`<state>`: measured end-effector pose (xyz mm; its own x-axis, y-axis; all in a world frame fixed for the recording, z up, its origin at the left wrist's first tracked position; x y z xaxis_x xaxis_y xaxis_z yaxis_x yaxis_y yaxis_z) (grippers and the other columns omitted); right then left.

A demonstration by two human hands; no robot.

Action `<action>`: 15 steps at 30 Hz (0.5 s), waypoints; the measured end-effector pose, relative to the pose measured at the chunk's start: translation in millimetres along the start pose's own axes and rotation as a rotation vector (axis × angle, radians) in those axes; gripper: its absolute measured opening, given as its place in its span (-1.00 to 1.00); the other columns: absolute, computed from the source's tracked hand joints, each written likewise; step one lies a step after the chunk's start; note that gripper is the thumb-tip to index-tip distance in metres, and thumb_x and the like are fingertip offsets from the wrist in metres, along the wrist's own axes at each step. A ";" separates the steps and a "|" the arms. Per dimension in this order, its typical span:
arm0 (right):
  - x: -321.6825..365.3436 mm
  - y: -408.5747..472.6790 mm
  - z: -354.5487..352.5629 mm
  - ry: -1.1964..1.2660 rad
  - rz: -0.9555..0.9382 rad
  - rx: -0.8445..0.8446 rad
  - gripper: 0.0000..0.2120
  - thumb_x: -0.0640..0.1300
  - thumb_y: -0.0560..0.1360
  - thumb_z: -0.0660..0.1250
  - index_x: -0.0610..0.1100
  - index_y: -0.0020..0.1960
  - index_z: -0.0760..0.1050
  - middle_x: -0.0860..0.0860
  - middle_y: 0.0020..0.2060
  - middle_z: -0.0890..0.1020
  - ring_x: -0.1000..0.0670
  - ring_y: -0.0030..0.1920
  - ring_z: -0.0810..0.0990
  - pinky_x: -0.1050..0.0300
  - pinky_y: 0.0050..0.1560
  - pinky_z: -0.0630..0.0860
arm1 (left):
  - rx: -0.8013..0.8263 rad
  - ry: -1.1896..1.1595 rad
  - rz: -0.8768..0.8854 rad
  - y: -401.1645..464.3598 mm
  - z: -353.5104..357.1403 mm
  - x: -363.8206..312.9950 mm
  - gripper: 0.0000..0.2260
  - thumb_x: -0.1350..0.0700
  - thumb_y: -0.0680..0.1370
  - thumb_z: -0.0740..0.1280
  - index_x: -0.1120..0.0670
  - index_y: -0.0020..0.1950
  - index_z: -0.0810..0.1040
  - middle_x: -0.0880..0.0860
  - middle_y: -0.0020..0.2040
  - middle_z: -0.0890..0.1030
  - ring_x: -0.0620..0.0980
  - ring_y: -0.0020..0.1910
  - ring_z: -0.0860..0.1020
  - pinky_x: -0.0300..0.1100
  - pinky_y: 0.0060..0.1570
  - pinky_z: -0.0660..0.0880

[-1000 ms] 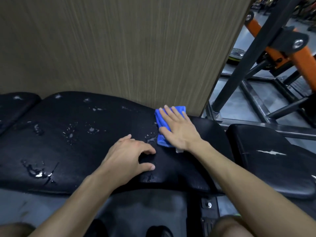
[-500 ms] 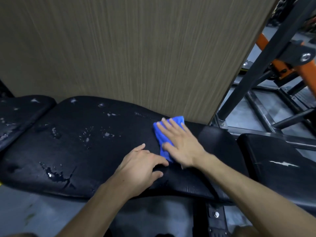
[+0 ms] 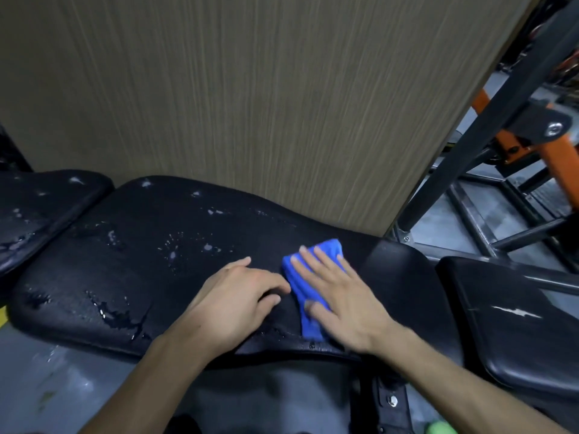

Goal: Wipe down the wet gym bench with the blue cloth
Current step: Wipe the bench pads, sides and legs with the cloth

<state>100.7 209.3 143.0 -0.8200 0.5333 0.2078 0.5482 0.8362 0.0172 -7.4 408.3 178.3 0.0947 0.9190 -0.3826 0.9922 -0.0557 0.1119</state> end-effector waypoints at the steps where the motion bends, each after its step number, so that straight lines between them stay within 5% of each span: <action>1: -2.3 -9.3 -0.9 0.037 -0.042 0.027 -0.32 0.17 0.51 -0.02 0.16 0.62 -0.07 0.18 0.61 -0.09 0.15 0.59 -0.21 0.09 0.56 -0.25 | -0.001 0.000 -0.007 -1.4 -0.7 3.4 -0.78 0.00 0.63 0.22 -0.18 0.22 0.55 -0.29 0.17 0.61 -0.29 0.22 0.50 -0.22 0.53 0.07; 3: -31.4 -1.8 -5.1 0.040 -0.017 0.017 -0.34 0.16 0.52 0.01 0.15 0.61 0.00 0.16 0.61 -0.02 0.14 0.60 -0.13 0.05 0.58 -0.18 | -0.003 -0.008 -0.019 -6.7 0.3 8.4 -0.79 0.01 0.62 0.23 -0.17 0.21 0.56 -0.29 0.18 0.61 -0.29 0.21 0.51 -0.19 0.53 0.10; 8: -69.2 61.0 -9.6 -0.010 0.510 -0.025 -0.38 0.15 0.58 -0.05 0.10 0.62 -0.06 0.07 0.63 -0.02 0.02 0.61 -0.09 -0.10 0.58 -0.14 | -0.080 -0.010 -0.063 -22.0 -1.8 19.2 -0.79 0.05 0.62 0.24 -0.16 0.20 0.57 -0.28 0.18 0.60 -0.28 0.19 0.53 -0.24 0.52 0.10; 11: -0.7 37.2 4.6 -0.085 0.278 -0.064 -0.29 0.23 0.50 -0.13 0.08 0.63 -0.07 0.06 0.63 -0.03 0.02 0.62 -0.10 -0.11 0.58 -0.11 | -0.118 -0.001 -0.078 -25.4 -5.3 23.9 -0.79 0.08 0.61 0.26 -0.15 0.17 0.58 -0.26 0.14 0.63 -0.25 0.15 0.55 -0.22 0.50 0.15; 15: 44.1 -30.5 11.9 0.010 -0.089 0.024 -0.30 0.13 0.51 0.08 0.15 0.62 -0.05 0.16 0.62 -0.06 0.12 0.60 -0.16 0.05 0.57 -0.22 | -0.126 0.003 -0.078 -25.9 -8.4 22.8 -0.80 0.11 0.60 0.27 -0.14 0.14 0.60 -0.23 0.10 0.65 -0.20 0.11 0.58 -0.12 0.49 0.24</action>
<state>45.9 208.9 139.9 -0.8635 0.4556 0.2163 0.4691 0.8831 0.0127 -31.6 433.9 174.4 0.0177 0.9200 -0.3916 0.9784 0.0647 0.1963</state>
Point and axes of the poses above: each hand's wrist, its own y-axis towards the middle knuckle, its own z-axis out of the palm, x = y × z, the point moved 1 cm from there along y, towards the middle knuckle
